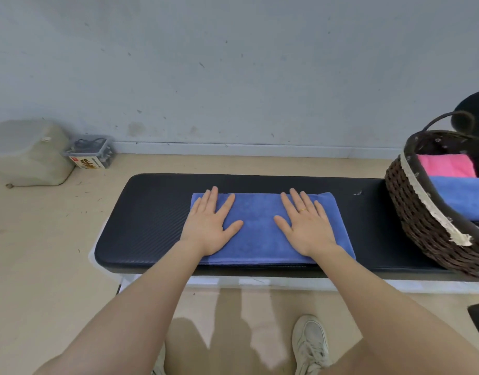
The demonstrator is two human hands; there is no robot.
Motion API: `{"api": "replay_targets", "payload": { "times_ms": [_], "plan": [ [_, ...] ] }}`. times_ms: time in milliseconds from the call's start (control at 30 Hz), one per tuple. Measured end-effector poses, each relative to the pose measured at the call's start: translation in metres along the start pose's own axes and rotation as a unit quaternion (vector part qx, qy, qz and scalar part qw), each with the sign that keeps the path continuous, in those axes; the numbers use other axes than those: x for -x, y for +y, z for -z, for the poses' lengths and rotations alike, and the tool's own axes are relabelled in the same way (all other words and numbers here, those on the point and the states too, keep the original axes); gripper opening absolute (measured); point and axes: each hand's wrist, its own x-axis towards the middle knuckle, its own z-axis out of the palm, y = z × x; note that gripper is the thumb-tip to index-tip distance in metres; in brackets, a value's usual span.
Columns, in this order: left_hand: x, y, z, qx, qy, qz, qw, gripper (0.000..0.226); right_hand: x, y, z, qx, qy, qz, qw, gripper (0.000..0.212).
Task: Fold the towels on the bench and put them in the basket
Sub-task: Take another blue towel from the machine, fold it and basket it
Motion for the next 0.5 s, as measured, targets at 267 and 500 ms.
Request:
{"api": "replay_targets", "payload": {
  "times_ms": [267, 500],
  "plan": [
    [0.003, 0.006, 0.003, -0.017, -0.008, 0.046, 0.999, 0.088, 0.021, 0.053, 0.009, -0.049, -0.033, -0.148, 0.987, 0.063],
    [-0.002, 0.044, 0.020, -0.030, 0.011, -0.104, 0.994, 0.078, 0.026, 0.039, 0.032, -0.149, 0.043, -0.211, 0.965, 0.071]
  ]
}}
